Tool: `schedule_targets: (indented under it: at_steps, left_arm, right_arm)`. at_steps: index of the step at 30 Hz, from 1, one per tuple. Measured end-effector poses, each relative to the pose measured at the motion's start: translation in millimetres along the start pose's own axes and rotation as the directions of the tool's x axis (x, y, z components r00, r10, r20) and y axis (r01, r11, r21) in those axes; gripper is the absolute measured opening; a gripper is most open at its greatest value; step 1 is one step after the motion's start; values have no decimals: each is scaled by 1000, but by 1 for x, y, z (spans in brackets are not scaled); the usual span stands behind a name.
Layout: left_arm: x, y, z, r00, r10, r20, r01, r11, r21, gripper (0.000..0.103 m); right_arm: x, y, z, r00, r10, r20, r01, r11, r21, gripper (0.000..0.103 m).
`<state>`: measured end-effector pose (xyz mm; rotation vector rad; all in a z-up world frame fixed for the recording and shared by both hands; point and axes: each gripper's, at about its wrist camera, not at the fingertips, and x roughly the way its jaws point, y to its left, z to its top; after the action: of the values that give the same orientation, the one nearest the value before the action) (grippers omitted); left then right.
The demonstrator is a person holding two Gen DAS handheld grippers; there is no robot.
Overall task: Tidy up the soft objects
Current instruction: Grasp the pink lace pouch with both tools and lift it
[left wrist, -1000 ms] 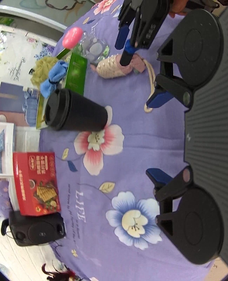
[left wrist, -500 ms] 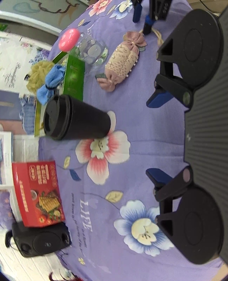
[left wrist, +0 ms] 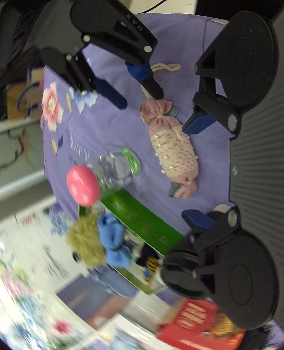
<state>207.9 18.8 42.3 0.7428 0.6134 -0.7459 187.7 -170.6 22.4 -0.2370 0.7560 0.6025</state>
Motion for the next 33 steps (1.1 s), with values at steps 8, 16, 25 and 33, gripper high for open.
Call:
schedule_targets:
  at_steps: [8, 16, 25, 33]
  left_arm:
    - [40, -1, 26, 988, -154, -31, 156, 948, 276, 77]
    - [72, -6, 22, 968, -201, -153, 243, 905, 348, 77]
    - [86, -10, 28, 956, -208, -208, 268, 907, 325, 67]
    - [48, -23, 19, 983, -139, -119, 166, 952, 258, 56]
  right_arm:
    - [30, -5, 19, 994, 89, -59, -93, 993, -66, 39]
    - [67, -6, 16, 984, 134, -113, -145, 986, -88, 41]
    - [67, -3, 4, 992, 119, -43, -123, 989, -87, 48]
    - [38, 15, 4, 996, 90, -12, -90, 985, -149, 18]
